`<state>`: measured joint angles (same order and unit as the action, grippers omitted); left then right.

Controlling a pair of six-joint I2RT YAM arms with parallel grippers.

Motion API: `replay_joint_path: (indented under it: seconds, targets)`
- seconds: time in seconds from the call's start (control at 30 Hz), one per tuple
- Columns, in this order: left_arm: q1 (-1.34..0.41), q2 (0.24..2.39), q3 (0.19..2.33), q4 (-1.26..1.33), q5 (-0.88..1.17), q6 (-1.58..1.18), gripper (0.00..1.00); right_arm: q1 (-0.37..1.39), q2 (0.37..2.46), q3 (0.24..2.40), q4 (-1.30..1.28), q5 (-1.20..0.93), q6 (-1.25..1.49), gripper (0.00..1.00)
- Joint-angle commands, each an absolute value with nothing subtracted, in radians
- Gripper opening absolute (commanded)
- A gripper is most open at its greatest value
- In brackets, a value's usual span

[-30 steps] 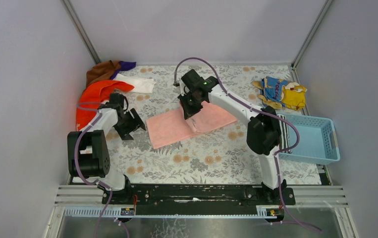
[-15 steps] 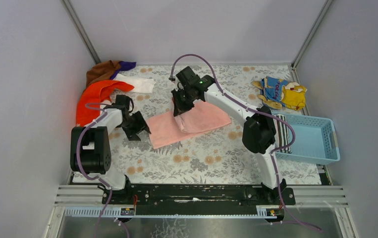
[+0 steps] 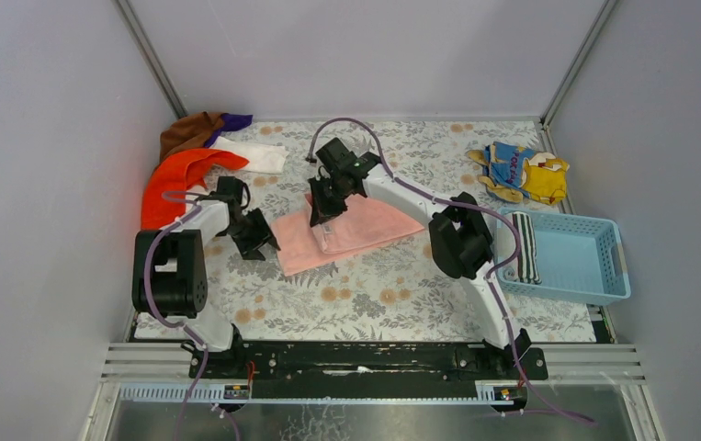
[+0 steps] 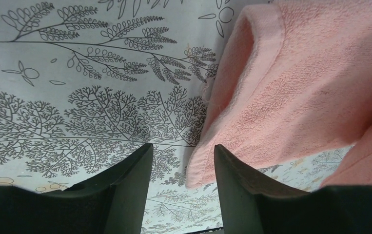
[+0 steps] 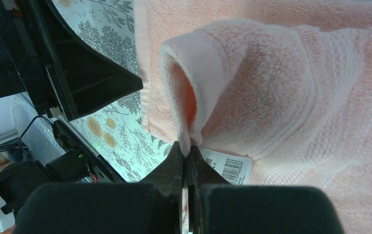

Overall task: Roll the towels
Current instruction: Fold the towel at the center of the board.

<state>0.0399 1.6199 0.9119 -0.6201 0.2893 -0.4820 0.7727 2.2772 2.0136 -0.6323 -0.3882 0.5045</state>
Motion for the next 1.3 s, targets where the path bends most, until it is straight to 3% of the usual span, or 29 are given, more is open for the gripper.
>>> replay_joint_path:
  seconds: [0.0, 0.4, 1.03, 1.27]
  targets:
    - [0.027, 1.646, 0.905, -0.594, 0.305, -0.483, 0.46, 0.793, 2.293, 2.058, -0.555, -0.456, 0.561, 0.00]
    - [0.017, 1.668, 0.910, -0.594, 0.306, -0.482, 0.31, 0.798, 2.277, 2.038, -0.493, -0.499, 0.614, 0.00]
    - [0.009, 1.678, 0.913, -0.594, 0.307, -0.479, 0.29, 0.837, 2.373, 2.008, -0.389, -0.541, 0.667, 0.02]
    - [0.006, 1.675, 0.911, -0.595, 0.304, -0.481, 0.29, 0.846, 2.391, 1.974, -0.275, -0.591, 0.726, 0.24]
